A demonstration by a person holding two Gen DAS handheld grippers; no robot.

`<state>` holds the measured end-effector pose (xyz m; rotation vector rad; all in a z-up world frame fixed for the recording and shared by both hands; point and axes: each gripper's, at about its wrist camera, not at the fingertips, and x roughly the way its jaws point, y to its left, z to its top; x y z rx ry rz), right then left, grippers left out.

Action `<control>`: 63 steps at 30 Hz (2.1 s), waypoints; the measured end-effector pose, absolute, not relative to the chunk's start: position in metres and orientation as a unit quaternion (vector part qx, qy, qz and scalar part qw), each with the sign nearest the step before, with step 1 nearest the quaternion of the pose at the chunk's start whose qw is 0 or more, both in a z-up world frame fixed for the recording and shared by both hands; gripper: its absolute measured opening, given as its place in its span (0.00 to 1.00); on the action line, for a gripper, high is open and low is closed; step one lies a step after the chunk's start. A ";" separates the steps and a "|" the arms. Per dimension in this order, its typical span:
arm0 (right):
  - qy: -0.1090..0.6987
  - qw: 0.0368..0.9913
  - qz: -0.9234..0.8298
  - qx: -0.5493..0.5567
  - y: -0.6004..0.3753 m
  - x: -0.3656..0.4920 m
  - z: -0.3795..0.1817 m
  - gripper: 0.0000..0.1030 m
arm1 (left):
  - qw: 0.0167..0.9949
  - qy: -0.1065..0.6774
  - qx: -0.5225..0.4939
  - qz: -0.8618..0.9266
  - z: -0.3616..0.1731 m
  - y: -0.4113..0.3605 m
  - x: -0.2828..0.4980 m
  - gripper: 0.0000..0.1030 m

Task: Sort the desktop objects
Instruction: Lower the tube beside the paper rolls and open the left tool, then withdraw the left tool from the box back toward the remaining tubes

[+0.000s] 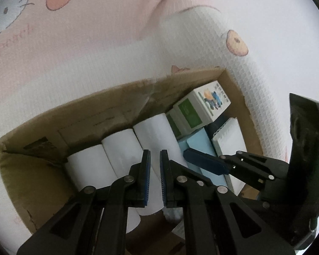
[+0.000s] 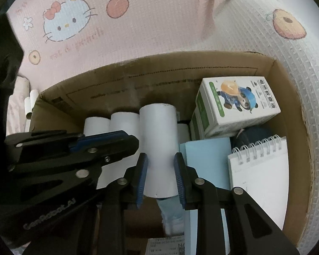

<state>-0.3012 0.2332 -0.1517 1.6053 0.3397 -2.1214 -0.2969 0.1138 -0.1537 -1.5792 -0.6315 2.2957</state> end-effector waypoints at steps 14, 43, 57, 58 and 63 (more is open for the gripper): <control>0.064 0.237 -0.816 0.524 0.246 -0.272 -0.103 0.21 | 0.155 -0.280 -0.436 0.841 -0.119 0.091 -0.268 0.34; 0.194 0.315 -0.850 0.375 0.152 -0.124 -0.064 0.21 | 0.100 -0.244 -0.354 0.897 -0.167 -0.088 -0.086 0.00; 0.358 0.351 -0.815 0.291 0.038 -0.076 -0.096 0.21 | -0.003 -0.273 -0.288 0.918 -0.194 -0.170 -0.056 0.00; 0.361 0.356 -0.812 0.290 0.030 -0.076 -0.099 0.21 | -0.011 -0.272 -0.295 0.916 -0.197 -0.171 -0.060 0.00; 0.334 0.408 -0.796 0.298 -0.008 -0.082 -0.114 0.21 | -0.016 -0.265 -0.301 0.916 -0.201 -0.174 -0.079 0.00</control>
